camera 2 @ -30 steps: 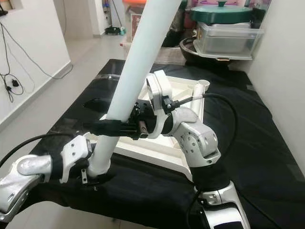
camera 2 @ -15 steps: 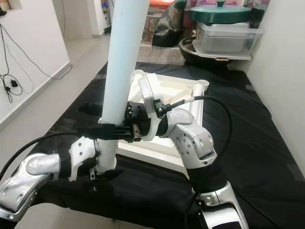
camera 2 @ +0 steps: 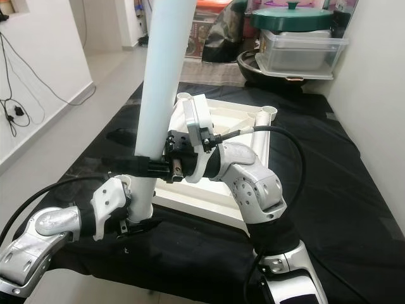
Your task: Building children table
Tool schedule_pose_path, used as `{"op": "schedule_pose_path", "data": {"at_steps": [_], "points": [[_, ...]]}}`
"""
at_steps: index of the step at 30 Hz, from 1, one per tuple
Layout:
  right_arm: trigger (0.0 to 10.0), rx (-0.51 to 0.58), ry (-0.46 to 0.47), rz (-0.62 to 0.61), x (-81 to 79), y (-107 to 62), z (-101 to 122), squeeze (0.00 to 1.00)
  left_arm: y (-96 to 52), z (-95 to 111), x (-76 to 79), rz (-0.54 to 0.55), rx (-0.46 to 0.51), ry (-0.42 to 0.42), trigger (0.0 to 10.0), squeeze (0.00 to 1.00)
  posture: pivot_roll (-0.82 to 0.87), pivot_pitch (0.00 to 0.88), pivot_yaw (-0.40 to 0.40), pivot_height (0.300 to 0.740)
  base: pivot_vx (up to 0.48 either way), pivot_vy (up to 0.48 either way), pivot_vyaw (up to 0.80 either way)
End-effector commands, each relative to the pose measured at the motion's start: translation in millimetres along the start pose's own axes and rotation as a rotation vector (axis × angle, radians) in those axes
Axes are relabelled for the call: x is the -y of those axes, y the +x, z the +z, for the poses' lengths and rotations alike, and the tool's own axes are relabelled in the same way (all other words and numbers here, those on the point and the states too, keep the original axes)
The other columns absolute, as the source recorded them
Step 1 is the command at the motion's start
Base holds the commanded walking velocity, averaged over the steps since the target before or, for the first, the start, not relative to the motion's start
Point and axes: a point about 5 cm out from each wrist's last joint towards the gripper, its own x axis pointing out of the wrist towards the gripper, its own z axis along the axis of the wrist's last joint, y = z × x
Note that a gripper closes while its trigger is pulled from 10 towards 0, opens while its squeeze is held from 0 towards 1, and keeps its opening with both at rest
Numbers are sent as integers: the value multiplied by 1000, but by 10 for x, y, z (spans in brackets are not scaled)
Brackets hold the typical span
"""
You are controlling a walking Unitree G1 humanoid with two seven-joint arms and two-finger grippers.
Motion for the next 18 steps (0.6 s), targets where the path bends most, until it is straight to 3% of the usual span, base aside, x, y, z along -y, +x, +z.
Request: {"op": "schedule_pose_path", "data": {"at_steps": [1, 2, 7, 11, 12, 13, 18], "points": [[10000, -11, 53, -25, 13, 17, -94, 0, -25, 30, -73, 62, 16, 12, 10000, 0, 90, 0, -42, 740, 0, 0, 0], [10000, -22, 58, -85, 55, 7, -115, 1000, -39, 33, -86, 75, 14, 18, 10000, 0, 90, 0, -42, 740, 0, 0, 0], [10000, 5, 60, -379, 258, -57, -175, 1000, -82, 53, -227, 211, -8, 42, 10000, 0, 86, 0, -44, 740, 0, 0, 0], [10000, 19, 70, -421, 283, -61, -188, 1000, -86, 47, -251, 239, -15, 45, 10000, 0, 86, 0, -44, 740, 0, 0, 0], [10000, 66, 104, -496, 310, -52, -215, 0, -80, 24, -274, 285, -27, 39, 10000, 0, 85, 0, -44, 740, 0, 0, 0], [10000, 66, 104, -496, 310, -52, -215, 0, -80, 24, -274, 285, -27, 39, 10000, 0, 85, 0, -44, 740, 0, 0, 0], [10000, 191, 202, -729, 375, -3, -317, 0, 33, -35, -241, 375, -59, 14, 10000, 0, 85, 0, -46, 740, 0, 0, 0]]}}
